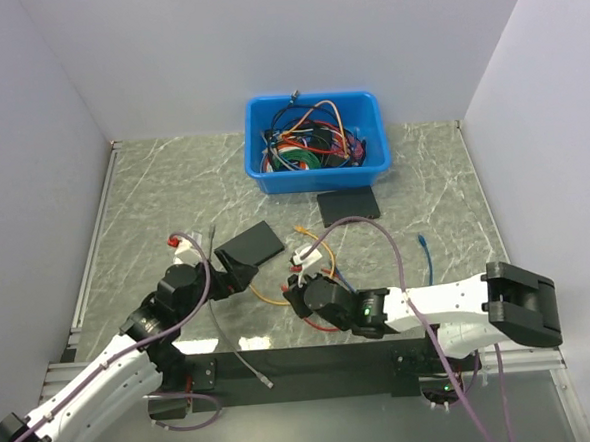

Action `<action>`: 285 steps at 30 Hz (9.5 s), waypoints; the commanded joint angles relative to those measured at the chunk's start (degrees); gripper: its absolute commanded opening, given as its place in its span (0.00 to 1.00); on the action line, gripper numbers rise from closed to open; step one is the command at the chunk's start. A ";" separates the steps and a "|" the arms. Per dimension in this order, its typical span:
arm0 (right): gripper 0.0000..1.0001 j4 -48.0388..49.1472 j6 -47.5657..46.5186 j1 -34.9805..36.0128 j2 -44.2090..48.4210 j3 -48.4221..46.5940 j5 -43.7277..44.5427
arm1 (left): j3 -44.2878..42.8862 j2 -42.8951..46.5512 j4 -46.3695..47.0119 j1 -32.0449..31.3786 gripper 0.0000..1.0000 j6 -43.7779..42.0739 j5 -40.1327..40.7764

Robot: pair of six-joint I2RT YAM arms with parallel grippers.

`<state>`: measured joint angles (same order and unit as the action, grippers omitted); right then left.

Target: Insert the plug into the switch port

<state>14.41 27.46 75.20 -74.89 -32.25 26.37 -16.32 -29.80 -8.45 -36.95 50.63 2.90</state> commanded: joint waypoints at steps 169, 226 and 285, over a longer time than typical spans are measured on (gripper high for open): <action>0.00 -13.98 -5.31 -12.71 -31.89 -36.22 -4.75 | -13.57 -63.36 36.84 17.79 0.51 -13.89 -15.11; 0.00 1.05 -22.10 -8.14 -35.23 -35.07 0.87 | -14.89 -66.97 36.40 15.86 0.47 -16.00 -18.63; 0.42 3.26 -16.92 -16.05 -35.42 -36.31 -3.35 | -7.15 -73.82 42.74 2.76 0.45 -6.95 -16.79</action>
<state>5.28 9.58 61.98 -112.84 -65.98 20.40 -26.33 -100.60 56.10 -26.74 44.88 -7.70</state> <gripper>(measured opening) 0.413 0.449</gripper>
